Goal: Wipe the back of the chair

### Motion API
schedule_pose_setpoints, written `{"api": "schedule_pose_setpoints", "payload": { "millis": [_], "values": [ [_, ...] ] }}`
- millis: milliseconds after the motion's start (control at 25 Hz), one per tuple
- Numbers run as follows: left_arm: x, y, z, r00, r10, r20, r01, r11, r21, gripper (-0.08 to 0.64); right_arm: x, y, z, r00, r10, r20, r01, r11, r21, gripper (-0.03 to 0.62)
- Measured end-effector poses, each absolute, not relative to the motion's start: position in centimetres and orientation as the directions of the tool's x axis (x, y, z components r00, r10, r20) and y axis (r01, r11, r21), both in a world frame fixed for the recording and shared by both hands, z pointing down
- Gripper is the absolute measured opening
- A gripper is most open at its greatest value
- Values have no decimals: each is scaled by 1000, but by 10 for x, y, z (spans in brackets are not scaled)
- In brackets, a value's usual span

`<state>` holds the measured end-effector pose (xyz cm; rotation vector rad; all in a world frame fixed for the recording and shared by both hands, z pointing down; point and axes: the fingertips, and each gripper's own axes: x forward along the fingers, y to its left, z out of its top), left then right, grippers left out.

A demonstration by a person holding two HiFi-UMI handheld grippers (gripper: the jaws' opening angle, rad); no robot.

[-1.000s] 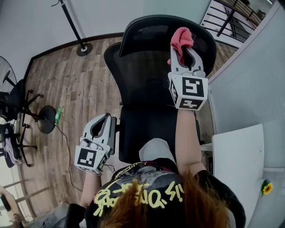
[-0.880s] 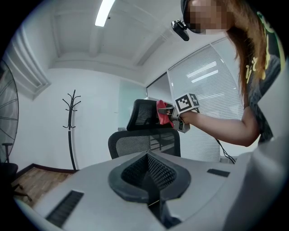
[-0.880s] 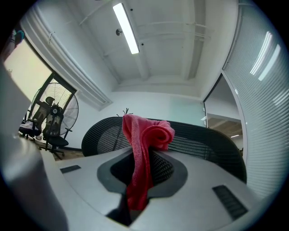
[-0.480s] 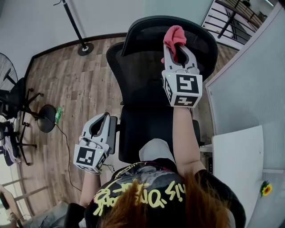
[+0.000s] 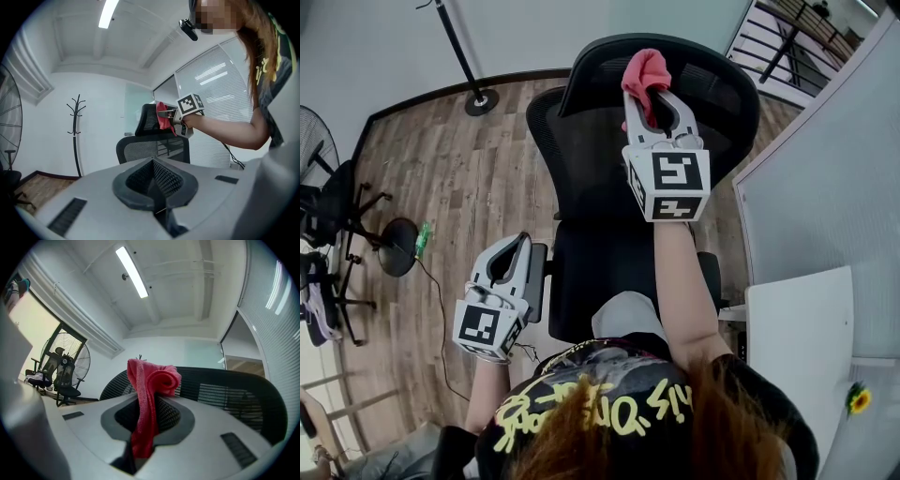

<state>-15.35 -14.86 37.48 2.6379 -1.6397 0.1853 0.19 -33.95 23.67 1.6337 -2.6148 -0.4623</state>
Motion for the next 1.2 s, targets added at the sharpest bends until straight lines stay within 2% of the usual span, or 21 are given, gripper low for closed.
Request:
{"api": "schedule_pose_setpoints", "payload": {
  "millis": [1200],
  "values": [
    [-143, -144, 376, 443, -887, 131, -891, -452, -48, -6, -75, -310, 237, -636, -762, -118, -765, 604, 224, 61]
  ]
}}
